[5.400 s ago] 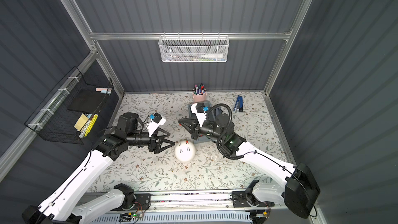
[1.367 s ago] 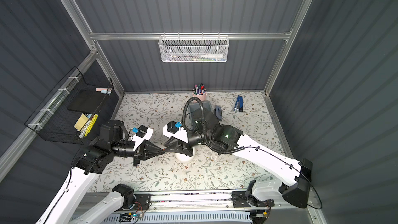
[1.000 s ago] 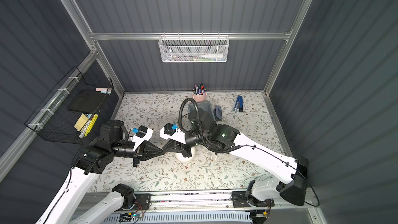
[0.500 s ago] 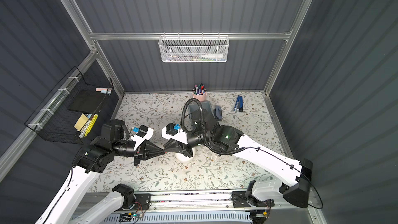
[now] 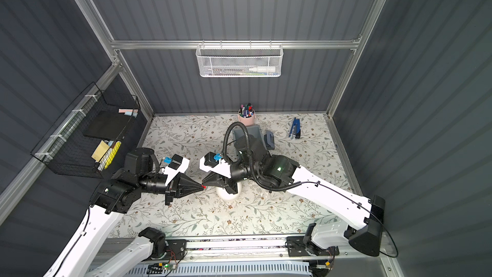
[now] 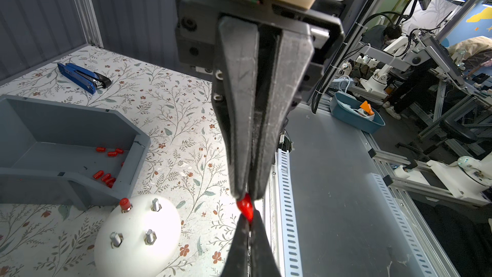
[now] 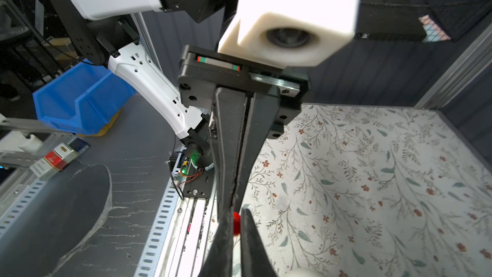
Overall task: Cover the protruding screws with screw protection sleeves
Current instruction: Pick up the screw protection sleeve from the storage box.
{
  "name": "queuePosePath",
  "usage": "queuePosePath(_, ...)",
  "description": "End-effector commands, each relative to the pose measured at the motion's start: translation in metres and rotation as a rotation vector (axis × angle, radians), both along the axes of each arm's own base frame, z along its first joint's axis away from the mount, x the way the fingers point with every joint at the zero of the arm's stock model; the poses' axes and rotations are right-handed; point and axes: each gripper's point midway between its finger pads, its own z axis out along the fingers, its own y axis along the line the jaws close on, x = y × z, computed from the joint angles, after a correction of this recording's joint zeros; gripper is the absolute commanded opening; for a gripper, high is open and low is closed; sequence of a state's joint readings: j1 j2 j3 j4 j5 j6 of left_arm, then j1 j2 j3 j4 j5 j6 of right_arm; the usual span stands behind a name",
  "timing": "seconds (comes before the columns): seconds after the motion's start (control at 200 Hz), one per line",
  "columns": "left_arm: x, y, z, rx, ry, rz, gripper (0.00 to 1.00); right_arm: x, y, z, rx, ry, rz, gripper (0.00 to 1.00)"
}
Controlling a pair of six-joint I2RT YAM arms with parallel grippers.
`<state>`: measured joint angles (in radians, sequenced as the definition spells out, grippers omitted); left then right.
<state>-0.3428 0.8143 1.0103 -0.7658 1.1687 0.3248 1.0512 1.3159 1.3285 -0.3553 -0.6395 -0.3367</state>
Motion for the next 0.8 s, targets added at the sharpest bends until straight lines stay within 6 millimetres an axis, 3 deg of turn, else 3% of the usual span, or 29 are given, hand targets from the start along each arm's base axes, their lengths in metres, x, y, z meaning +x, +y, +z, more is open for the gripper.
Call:
queuePosePath(0.0, -0.005, 0.0, 0.008, -0.02, -0.027, -0.022, 0.0, -0.0028, 0.0004, -0.0025, -0.01, -0.005, 0.017, 0.08)
queuePosePath(0.21, -0.0053, 0.0004, 0.0079, -0.019, -0.033, -0.02, 0.0, -0.0045, -0.0001, -0.0028, -0.015, 0.01, 0.022, 0.26)
queuePosePath(0.54, -0.005, 0.0001, 0.0068, -0.017, -0.029, -0.023, 0.0, -0.0058, -0.0009, -0.0017, -0.017, 0.008, 0.029, 0.16)
queuePosePath(0.79, -0.0033, -0.0007, 0.0056, -0.016, -0.019, -0.025, 0.0, -0.0065, -0.0031, 0.0004, -0.014, 0.006, 0.026, 0.17)
